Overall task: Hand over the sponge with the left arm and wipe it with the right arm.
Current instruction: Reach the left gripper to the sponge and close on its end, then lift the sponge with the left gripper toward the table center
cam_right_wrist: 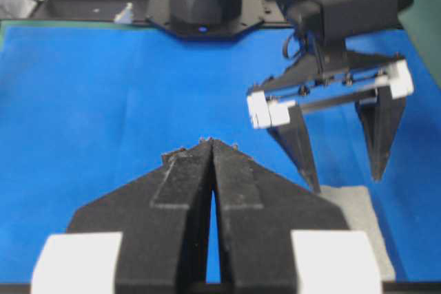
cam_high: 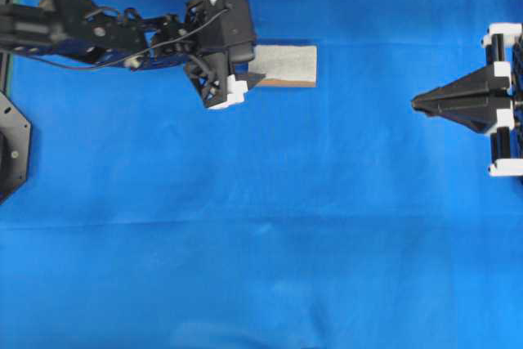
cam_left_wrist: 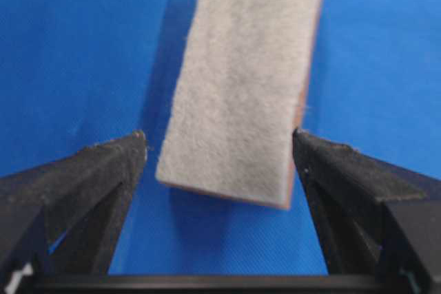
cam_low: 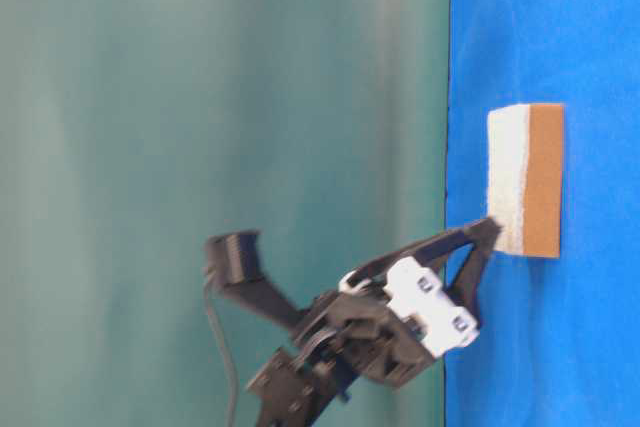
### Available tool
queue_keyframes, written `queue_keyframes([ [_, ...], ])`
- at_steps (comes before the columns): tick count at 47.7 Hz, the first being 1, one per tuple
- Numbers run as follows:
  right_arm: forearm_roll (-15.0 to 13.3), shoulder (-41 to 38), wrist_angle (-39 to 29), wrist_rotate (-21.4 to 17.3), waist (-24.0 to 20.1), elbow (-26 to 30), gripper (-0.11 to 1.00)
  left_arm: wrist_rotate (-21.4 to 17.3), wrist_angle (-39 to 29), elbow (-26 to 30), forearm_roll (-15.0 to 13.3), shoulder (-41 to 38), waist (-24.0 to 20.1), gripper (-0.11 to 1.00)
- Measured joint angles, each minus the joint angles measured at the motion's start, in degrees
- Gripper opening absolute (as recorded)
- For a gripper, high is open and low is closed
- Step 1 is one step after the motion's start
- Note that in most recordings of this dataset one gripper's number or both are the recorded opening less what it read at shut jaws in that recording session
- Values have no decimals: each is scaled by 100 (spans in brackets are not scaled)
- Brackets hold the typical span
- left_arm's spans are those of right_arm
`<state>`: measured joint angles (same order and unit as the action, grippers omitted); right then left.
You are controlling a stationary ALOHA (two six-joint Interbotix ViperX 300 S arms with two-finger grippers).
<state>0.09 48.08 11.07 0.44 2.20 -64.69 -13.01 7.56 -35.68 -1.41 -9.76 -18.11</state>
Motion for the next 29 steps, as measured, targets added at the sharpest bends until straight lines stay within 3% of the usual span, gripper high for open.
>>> queue_keyframes([
  [13,-9,-44,0,0,123,0,1,-9,-9,325,35,-633,-35,93],
  [29,-9,-70,0,0,185,0,1,0,-9,369,44,-765,-35,94],
])
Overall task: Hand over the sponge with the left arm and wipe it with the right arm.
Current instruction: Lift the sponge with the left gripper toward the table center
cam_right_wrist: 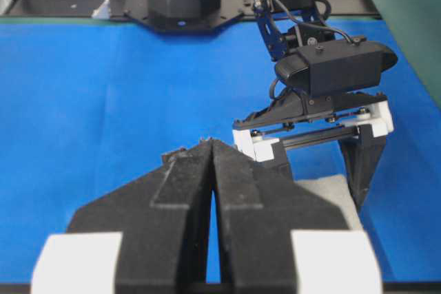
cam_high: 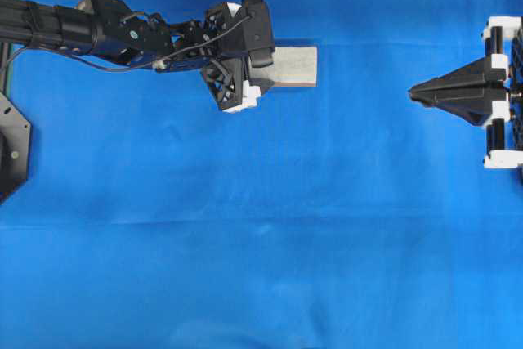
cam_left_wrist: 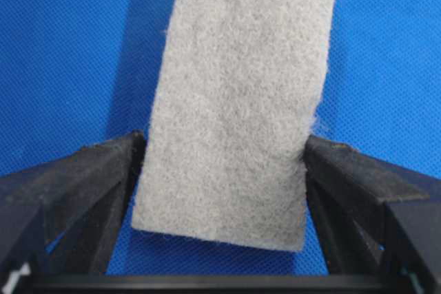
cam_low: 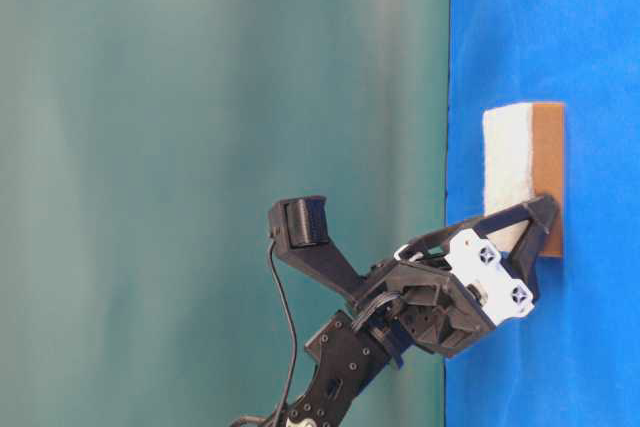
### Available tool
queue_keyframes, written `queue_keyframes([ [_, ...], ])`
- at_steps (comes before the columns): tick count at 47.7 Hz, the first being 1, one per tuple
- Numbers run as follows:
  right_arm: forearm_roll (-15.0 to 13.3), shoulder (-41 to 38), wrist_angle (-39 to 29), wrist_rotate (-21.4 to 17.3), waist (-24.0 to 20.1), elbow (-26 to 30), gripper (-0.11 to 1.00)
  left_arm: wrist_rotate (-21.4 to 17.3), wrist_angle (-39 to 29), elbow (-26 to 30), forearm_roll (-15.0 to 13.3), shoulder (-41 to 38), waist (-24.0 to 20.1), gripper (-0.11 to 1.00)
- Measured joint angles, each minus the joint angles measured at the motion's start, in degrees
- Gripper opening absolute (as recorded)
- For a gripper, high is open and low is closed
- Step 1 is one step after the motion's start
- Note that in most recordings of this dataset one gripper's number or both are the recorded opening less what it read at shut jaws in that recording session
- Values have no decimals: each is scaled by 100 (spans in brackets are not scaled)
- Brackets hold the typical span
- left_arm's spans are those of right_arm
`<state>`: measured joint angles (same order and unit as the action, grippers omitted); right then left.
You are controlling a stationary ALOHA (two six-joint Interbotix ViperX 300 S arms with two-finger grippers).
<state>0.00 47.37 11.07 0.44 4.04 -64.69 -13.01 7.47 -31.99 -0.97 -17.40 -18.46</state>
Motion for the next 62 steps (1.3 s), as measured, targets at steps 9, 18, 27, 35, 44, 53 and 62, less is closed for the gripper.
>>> queue_keyframes([
  [9,0,-9,0,0,0,0,1,-9,-88,18,-9,0,9,79],
  [18,0,-9,0,-9,0,0,1,0,-299,35,-9,70,9,37],
  [27,0,-9,0,-9,9,0,1,141,-721,26,-18,483,-9,30],
  [35,0,-9,0,-9,9,0,1,360,-1187,0,-26,1081,167,30],
  [44,9,-9,0,-9,9,0,1,545,-1688,-97,-53,1802,659,30],
  [53,0,-18,0,-9,9,0,1,1099,-1863,-237,-53,2250,1301,30],
  [62,0,-26,0,-9,9,0,1,1652,-1872,-325,-62,2312,1784,30],
])
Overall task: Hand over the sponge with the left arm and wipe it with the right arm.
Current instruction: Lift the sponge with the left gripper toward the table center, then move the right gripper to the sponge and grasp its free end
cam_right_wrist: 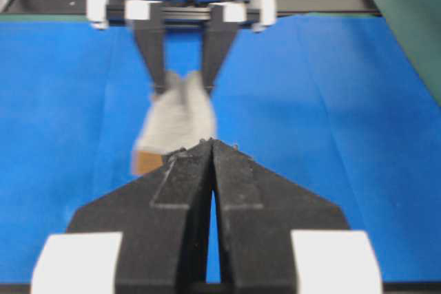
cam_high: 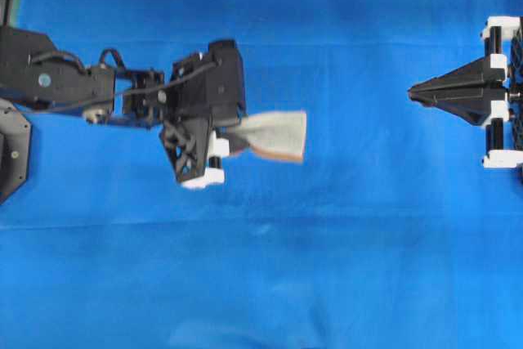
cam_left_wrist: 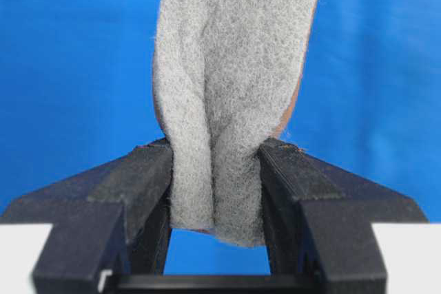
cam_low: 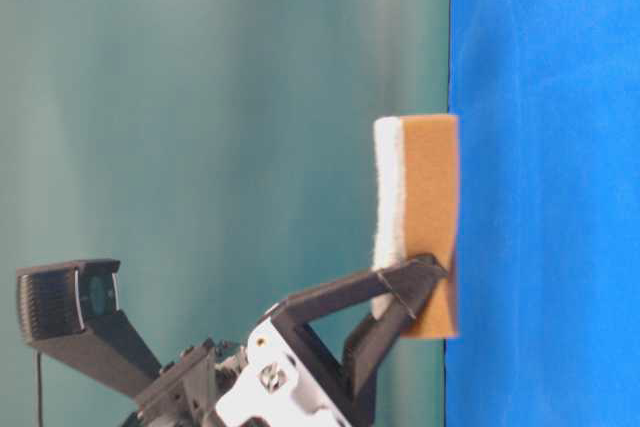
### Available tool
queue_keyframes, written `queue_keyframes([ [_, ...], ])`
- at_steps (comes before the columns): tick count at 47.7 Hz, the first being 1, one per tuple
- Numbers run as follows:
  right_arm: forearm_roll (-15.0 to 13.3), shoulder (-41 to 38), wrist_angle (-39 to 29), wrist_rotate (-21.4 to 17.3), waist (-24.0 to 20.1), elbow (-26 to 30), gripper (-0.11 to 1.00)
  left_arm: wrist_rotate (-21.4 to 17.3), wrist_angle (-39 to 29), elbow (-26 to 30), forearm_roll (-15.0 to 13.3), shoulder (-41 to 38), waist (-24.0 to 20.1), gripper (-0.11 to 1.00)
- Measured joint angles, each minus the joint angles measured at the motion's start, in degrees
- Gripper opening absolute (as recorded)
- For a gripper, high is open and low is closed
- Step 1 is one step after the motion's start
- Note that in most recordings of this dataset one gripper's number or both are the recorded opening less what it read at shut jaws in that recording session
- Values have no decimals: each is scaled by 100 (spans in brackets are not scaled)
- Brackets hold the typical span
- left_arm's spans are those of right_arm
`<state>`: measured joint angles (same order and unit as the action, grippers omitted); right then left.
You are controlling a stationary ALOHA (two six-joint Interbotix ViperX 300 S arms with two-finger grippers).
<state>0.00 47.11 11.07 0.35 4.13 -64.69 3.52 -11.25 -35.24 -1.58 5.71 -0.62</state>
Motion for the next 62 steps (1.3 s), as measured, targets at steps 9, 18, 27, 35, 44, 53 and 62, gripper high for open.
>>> queue_keyframes([
  [9,0,-88,0,-53,0,0,1,70,26,0,9,0,88,30],
  [18,26,-193,0,-79,-9,79,1,70,35,0,0,0,114,30],
  [27,97,-431,-9,-79,-246,316,1,79,35,0,0,0,123,30],
  [35,220,-967,-9,-132,-519,686,2,70,44,0,9,0,123,30],
  [44,299,-1573,-132,-396,-712,1125,23,70,53,0,0,0,123,30],
  [53,299,-2215,-246,-554,-703,1459,72,70,53,9,0,0,123,30],
  [62,316,-2856,-404,-563,-694,1872,72,70,44,0,0,0,123,30],
])
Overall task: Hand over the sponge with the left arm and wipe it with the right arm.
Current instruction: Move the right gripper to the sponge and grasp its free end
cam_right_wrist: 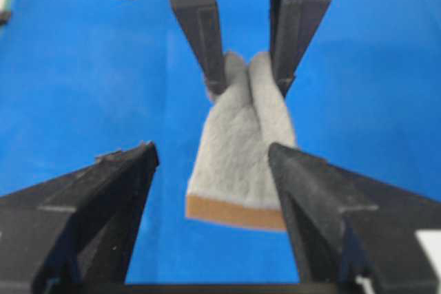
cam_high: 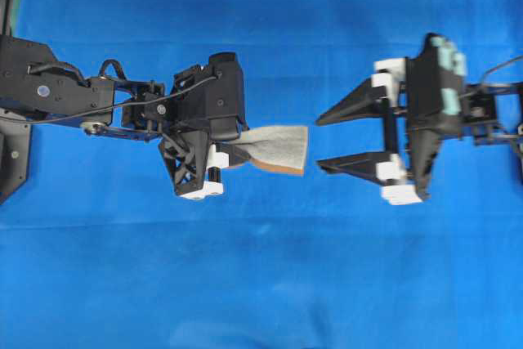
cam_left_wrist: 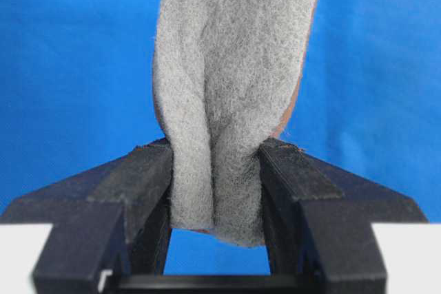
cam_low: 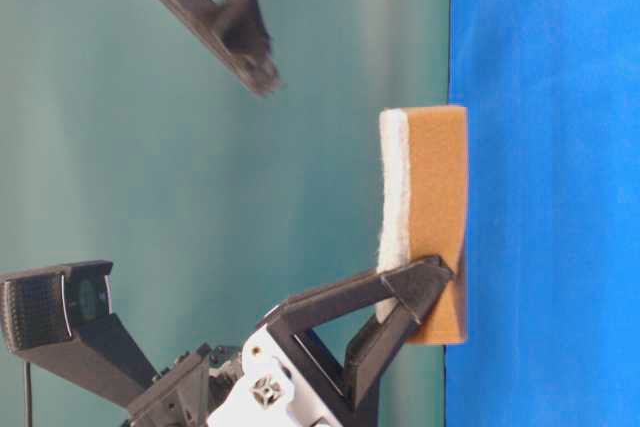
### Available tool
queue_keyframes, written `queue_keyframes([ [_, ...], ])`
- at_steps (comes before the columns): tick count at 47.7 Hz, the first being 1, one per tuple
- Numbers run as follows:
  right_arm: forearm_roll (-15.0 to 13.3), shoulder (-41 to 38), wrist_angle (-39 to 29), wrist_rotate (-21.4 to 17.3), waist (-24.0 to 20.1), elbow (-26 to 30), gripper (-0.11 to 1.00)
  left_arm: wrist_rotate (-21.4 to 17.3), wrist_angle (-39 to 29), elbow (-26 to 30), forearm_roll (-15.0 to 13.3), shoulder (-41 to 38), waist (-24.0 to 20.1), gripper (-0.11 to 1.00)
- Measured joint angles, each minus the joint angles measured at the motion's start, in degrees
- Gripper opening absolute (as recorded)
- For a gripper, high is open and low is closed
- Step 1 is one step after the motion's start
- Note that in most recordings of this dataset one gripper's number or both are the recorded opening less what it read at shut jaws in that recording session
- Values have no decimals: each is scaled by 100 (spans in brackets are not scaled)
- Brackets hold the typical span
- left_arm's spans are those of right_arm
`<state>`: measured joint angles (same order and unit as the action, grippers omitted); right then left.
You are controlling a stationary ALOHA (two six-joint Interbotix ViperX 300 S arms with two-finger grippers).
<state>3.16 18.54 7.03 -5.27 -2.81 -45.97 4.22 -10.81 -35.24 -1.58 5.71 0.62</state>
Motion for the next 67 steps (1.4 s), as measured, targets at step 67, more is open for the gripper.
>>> queue_keyframes([
  [67,0,-1872,-659,18,264,1063,66,-53,0,-9,0,-9,0,24],
])
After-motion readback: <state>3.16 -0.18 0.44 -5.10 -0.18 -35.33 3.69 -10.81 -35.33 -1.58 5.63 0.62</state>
